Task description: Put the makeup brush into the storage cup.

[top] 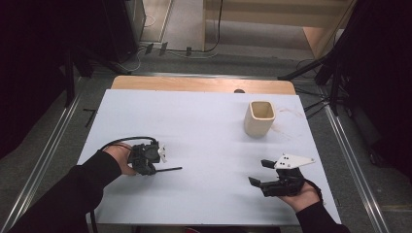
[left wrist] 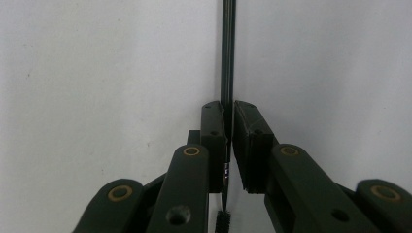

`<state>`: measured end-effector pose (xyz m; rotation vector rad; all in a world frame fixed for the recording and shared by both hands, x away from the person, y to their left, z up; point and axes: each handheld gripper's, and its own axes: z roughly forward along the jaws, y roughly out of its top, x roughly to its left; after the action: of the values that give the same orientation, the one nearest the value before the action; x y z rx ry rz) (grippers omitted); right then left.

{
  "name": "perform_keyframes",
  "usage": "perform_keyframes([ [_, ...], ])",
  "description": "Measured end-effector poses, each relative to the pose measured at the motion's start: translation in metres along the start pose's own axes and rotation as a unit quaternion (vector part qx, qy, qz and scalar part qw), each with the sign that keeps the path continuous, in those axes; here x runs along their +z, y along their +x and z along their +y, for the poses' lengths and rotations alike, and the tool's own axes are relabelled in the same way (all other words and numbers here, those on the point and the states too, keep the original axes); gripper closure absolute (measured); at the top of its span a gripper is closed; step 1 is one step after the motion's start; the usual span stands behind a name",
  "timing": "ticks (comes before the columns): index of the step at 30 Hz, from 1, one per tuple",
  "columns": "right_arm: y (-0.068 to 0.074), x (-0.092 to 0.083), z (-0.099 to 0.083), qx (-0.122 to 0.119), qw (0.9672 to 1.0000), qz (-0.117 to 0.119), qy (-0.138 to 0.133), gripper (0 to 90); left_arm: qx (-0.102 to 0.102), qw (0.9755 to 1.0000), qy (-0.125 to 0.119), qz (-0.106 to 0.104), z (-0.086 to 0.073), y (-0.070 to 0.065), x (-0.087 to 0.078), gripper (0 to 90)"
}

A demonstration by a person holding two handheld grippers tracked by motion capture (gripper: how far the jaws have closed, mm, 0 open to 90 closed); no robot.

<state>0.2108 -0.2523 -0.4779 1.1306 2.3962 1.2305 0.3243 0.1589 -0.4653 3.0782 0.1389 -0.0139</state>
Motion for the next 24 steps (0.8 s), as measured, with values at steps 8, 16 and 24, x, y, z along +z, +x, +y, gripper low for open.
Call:
perform_keyframes([
  [8, 0.000, 0.000, 0.000, 0.001, 1.0000, 0.001, 0.001, 22.2, -0.011, 0.9999, -0.004, -0.011, -0.001, 0.004, -0.001, 85.3],
  [16, 0.000, 0.000, 0.000, 0.002, 1.0000, 0.002, 0.001, 22.2, -0.024, 0.9995, -0.006, -0.018, -0.002, 0.006, -0.002, 85.3],
  [24, 0.000, 0.001, 0.000, 0.001, 1.0000, 0.004, 0.002, 22.2, -0.037, 0.9983, -0.040, -0.019, -0.004, 0.007, -0.017, 85.3],
])
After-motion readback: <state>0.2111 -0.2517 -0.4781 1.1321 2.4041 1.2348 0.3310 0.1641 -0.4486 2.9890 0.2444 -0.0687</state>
